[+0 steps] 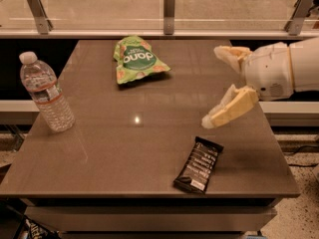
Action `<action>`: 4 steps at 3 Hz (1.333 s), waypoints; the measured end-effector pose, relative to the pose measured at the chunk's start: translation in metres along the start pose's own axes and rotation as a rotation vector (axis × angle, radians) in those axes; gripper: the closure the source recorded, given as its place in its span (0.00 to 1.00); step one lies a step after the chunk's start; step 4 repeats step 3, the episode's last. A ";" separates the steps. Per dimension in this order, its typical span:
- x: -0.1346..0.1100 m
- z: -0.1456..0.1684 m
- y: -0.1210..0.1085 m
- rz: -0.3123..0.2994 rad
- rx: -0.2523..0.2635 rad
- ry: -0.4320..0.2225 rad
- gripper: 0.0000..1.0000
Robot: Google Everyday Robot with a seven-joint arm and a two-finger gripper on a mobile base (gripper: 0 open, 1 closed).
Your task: Move rxbar chocolate near green rice chip bag
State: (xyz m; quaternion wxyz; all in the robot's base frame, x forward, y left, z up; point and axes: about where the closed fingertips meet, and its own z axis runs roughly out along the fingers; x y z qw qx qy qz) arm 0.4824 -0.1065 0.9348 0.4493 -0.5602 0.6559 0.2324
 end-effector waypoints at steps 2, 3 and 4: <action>-0.057 -0.043 -0.066 0.025 0.242 0.013 0.00; -0.057 -0.043 -0.066 0.025 0.242 0.013 0.00; -0.057 -0.043 -0.066 0.025 0.242 0.013 0.00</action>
Offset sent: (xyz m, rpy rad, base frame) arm 0.0685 -0.0434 0.1195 0.0052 -0.1614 -0.3424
